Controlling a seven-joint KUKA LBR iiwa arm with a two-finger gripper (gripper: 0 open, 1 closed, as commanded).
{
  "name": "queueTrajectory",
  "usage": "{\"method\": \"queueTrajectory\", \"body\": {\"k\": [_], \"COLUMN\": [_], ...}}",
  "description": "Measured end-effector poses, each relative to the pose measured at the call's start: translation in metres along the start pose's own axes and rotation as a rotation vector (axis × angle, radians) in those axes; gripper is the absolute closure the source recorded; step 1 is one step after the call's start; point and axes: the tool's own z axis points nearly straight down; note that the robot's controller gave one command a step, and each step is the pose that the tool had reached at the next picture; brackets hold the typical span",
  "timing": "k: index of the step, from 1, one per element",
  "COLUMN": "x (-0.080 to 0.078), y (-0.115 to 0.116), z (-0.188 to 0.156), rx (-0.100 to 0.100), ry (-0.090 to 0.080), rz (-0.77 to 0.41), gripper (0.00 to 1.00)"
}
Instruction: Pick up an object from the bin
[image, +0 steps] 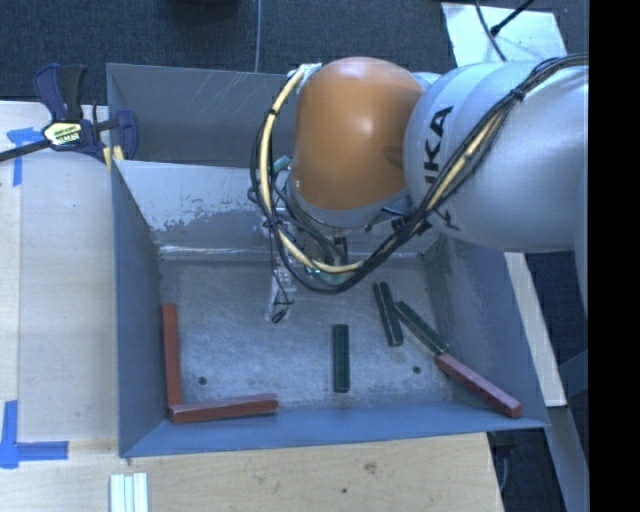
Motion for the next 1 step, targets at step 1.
{"method": "queueTrajectory", "body": {"k": [1], "x": [0.0323], "y": [-0.0513], "z": [0.0541], "rx": [0.002], "ry": [0.000], "rz": [0.095], "gripper": [0.00]}}
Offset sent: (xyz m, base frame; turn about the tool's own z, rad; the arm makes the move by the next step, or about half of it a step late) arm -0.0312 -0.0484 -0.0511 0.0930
